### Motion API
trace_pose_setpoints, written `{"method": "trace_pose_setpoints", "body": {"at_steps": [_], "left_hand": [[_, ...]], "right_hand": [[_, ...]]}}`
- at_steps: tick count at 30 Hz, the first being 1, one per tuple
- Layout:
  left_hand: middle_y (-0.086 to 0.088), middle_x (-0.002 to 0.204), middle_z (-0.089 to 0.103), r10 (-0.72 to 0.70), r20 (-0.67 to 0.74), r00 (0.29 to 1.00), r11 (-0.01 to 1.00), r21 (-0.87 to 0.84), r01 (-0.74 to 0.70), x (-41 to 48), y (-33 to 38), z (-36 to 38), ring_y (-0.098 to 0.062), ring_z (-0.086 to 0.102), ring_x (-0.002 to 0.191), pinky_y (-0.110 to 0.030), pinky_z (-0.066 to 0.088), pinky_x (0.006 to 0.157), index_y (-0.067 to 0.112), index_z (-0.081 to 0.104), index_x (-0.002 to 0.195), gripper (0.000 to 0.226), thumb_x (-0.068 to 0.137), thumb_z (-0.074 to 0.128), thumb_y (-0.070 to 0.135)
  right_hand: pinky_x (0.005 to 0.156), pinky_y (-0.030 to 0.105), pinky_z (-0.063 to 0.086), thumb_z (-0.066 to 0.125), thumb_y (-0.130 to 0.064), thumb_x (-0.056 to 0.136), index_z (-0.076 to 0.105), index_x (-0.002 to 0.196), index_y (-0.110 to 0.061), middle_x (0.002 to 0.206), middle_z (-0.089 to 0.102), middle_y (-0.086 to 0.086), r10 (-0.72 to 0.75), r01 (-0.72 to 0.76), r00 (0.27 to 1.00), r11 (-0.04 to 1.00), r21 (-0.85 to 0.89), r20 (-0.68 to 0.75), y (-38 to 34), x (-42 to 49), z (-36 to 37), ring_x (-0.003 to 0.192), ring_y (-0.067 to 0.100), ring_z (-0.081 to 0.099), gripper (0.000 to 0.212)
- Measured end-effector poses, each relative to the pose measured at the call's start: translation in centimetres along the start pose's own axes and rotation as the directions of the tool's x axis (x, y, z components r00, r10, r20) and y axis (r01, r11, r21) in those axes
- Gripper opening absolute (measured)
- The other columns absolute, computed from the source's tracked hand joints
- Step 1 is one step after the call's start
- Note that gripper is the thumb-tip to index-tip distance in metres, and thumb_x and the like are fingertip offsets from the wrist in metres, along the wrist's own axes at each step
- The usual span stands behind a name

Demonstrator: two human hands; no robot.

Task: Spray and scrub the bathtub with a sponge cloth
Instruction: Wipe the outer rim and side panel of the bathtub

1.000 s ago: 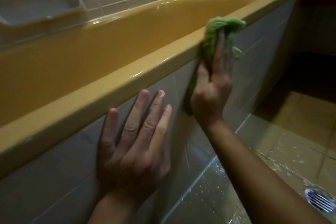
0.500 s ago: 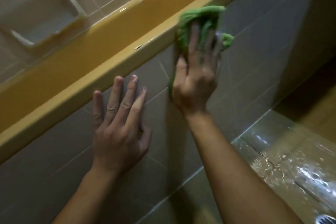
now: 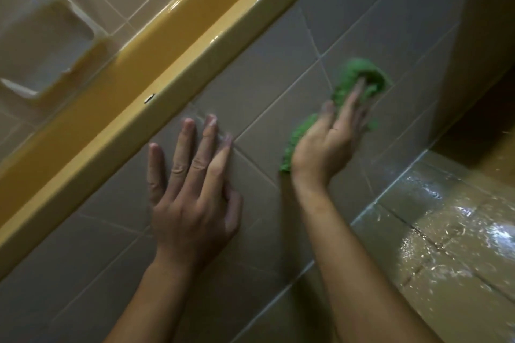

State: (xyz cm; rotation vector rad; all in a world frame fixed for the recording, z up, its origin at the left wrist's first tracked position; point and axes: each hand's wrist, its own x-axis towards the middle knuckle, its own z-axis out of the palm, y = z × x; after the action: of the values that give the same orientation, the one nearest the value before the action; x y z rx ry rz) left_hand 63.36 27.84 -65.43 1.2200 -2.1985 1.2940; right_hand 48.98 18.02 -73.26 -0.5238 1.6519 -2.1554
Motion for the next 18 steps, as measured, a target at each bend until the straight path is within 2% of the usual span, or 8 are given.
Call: {"method": "trace_pose_setpoints", "body": {"at_steps": [3, 5, 7, 9, 11, 13, 15, 18], "left_hand": [[-0.011, 0.16, 0.042, -0.038, -0.082, 0.996, 0.999, 0.003, 0.038, 0.0, 0.8, 0.9, -0.026, 0.026, 0.158, -0.048, 0.009, 0.129, 0.007, 0.057, 0.147, 0.054, 0.094, 0.051, 0.013], [-0.009, 0.16, 0.042, -0.038, -0.09, 0.995, 0.999, 0.0, 0.038, 0.0, 1.4, 1.6, -0.025, 0.025, 0.158, -0.047, 0.009, 0.129, 0.007, 0.056, 0.148, 0.054, 0.095, 0.051, 0.014], [-0.009, 0.162, 0.039, -0.023, -0.072, 0.997, 1.0, 0.003, 0.023, 0.1, 1.9, 2.0, -0.024, 0.021, 0.159, -0.048, 0.008, 0.129, 0.007, 0.052, 0.151, 0.057, 0.095, 0.05, 0.015], [-0.008, 0.165, 0.034, -0.014, -0.04, 0.999, 1.0, 0.003, 0.014, 0.0, 2.1, 2.1, -0.024, 0.017, 0.16, -0.048, 0.007, 0.129, 0.007, 0.047, 0.155, 0.06, 0.096, 0.048, 0.017], [-0.007, 0.167, 0.031, -0.015, -0.012, 1.0, 1.0, -0.007, 0.015, -0.5, 2.2, 2.1, -0.023, 0.016, 0.16, -0.047, 0.007, 0.129, 0.008, 0.043, 0.157, 0.062, 0.096, 0.047, 0.017], [-0.006, 0.168, 0.028, -0.014, 0.005, 1.0, 1.0, -0.001, 0.014, -1.2, 2.2, 2.0, -0.023, 0.017, 0.16, -0.047, 0.006, 0.129, 0.009, 0.041, 0.159, 0.064, 0.095, 0.047, 0.019], [-0.004, 0.169, 0.028, -0.007, 0.024, 1.0, 1.0, -0.001, 0.007, -1.8, 2.1, 1.9, -0.024, 0.018, 0.16, -0.047, 0.006, 0.129, 0.01, 0.039, 0.16, 0.066, 0.095, 0.047, 0.02], [-0.005, 0.168, 0.029, -0.008, 0.01, 1.0, 1.0, -0.007, 0.008, -1.9, 1.8, 1.7, -0.024, 0.018, 0.16, -0.047, 0.005, 0.129, 0.009, 0.04, 0.159, 0.066, 0.094, 0.047, 0.02]], "right_hand": [[0.122, 0.057, 0.029, 0.046, -0.023, 0.099, 0.041, 0.151, -0.014, 0.157, 0.043, 0.022, -0.554, 0.564, 0.814, 0.826, -0.006, 0.174, -3.2, -0.7, -0.1, 0.149, 0.047, 0.033, 0.053], [0.118, 0.06, 0.033, 0.045, -0.024, 0.099, 0.042, 0.149, -0.016, 0.155, 0.045, 0.021, -0.644, 0.66, 0.742, 0.751, -0.031, 0.185, -0.5, 0.5, -0.7, 0.148, 0.046, 0.035, 0.052], [0.12, 0.056, 0.033, 0.043, -0.029, 0.102, 0.039, 0.154, -0.022, 0.159, 0.042, 0.015, -0.416, 0.425, 0.902, 0.902, -0.076, 0.113, 4.7, 1.2, -1.2, 0.152, 0.037, 0.031, 0.053], [0.122, 0.05, 0.031, 0.039, -0.039, 0.104, 0.031, 0.159, -0.032, 0.165, 0.035, 0.005, 0.055, -0.048, 0.998, 0.989, -0.137, 0.045, 9.8, 0.9, -2.3, 0.153, 0.027, 0.03, 0.056], [0.121, 0.043, 0.033, 0.035, -0.042, 0.106, 0.023, 0.162, -0.034, 0.166, 0.033, 0.005, 0.432, -0.427, 0.902, 0.894, -0.139, 0.009, 14.3, 0.2, -4.3, 0.149, 0.03, 0.037, 0.058], [0.114, 0.037, 0.036, 0.035, -0.032, 0.109, 0.018, 0.164, -0.032, 0.165, 0.034, 0.01, 0.665, -0.666, 0.746, 0.746, -0.012, -0.025, 17.2, 0.0, -5.6, 0.145, 0.034, 0.042, 0.058], [0.11, 0.032, 0.037, 0.036, -0.026, 0.108, 0.019, 0.164, -0.03, 0.164, 0.036, 0.01, 0.725, -0.726, 0.687, 0.687, -0.007, -0.051, 17.1, -0.3, -5.4, 0.143, 0.034, 0.045, 0.059], [0.123, 0.036, 0.028, 0.04, -0.036, 0.106, 0.022, 0.162, -0.032, 0.167, 0.032, 0.004, 0.351, -0.355, 0.935, 0.925, -0.137, -0.049, 11.1, -3.0, -2.9, 0.151, 0.025, 0.034, 0.059]]}}
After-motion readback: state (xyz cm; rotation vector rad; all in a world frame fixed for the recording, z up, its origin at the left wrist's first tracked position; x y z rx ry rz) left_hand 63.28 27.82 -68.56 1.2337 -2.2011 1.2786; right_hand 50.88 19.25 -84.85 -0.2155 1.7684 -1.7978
